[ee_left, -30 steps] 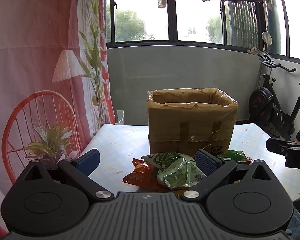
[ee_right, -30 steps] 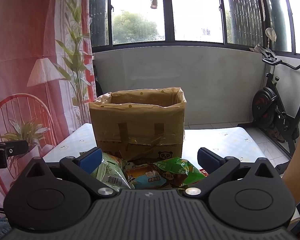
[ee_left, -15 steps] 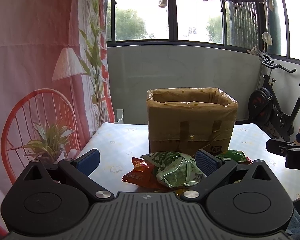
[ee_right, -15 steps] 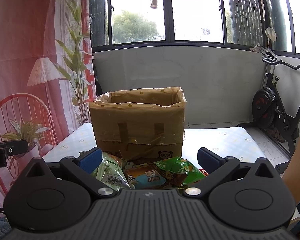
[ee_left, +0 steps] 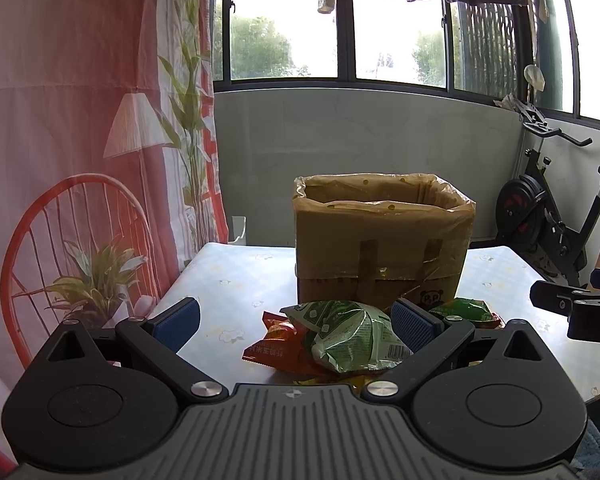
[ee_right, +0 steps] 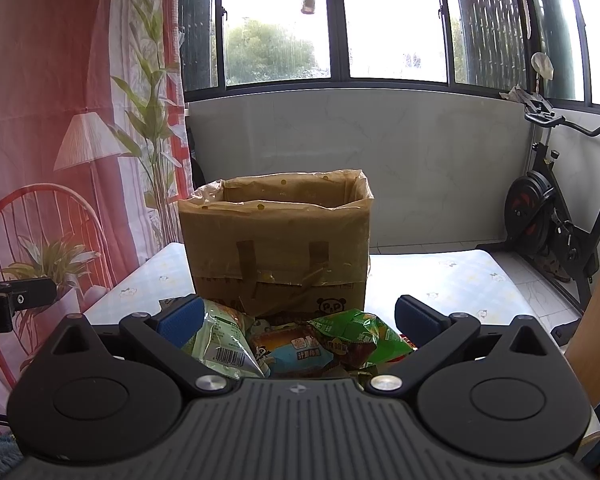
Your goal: Organize snacks
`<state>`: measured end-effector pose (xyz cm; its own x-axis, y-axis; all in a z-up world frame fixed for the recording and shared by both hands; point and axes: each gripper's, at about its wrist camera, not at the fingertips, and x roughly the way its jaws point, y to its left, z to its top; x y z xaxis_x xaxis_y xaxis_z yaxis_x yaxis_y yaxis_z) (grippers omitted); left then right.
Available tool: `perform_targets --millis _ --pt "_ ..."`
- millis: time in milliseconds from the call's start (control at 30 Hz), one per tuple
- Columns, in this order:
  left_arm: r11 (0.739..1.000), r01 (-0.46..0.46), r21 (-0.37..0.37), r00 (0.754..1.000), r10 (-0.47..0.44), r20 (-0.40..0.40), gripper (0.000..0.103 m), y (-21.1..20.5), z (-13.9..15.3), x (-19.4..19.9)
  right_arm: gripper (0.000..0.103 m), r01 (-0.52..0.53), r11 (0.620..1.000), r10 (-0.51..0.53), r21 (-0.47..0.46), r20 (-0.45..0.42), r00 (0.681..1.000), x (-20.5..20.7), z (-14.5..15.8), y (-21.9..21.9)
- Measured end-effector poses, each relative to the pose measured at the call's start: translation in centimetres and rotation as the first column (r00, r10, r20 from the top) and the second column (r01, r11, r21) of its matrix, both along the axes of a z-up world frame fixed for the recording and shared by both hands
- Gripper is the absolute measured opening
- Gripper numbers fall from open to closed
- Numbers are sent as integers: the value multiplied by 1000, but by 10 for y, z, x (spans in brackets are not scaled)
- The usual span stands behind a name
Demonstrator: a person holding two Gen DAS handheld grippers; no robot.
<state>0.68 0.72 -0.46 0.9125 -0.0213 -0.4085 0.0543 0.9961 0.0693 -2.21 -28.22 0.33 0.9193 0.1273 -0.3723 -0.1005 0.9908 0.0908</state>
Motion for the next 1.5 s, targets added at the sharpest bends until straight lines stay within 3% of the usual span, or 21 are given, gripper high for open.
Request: perform_targets --millis 867,1000,1167,1300,1500 --pt "1000 11 -22 1000 -11 -26 102 4 -4 6 103 1 1000 -1 16 -9 1000 1 -7 0" --pt "997 6 -74 1000 -6 0 99 21 5 18 103 -18 999 17 46 23 1000 2 -6 -4" --pt "997 -70 -29 997 71 37 99 32 9 40 103 -34 998 29 58 78 997 9 -3 -11" --pt "995 -90 -44 996 91 24 99 37 11 59 103 -62 992 52 111 91 995 26 1 -20" --pt "990 -91 -110 996 93 14 99 36 -2 86 103 -35 998 29 58 102 994 56 -4 -15"
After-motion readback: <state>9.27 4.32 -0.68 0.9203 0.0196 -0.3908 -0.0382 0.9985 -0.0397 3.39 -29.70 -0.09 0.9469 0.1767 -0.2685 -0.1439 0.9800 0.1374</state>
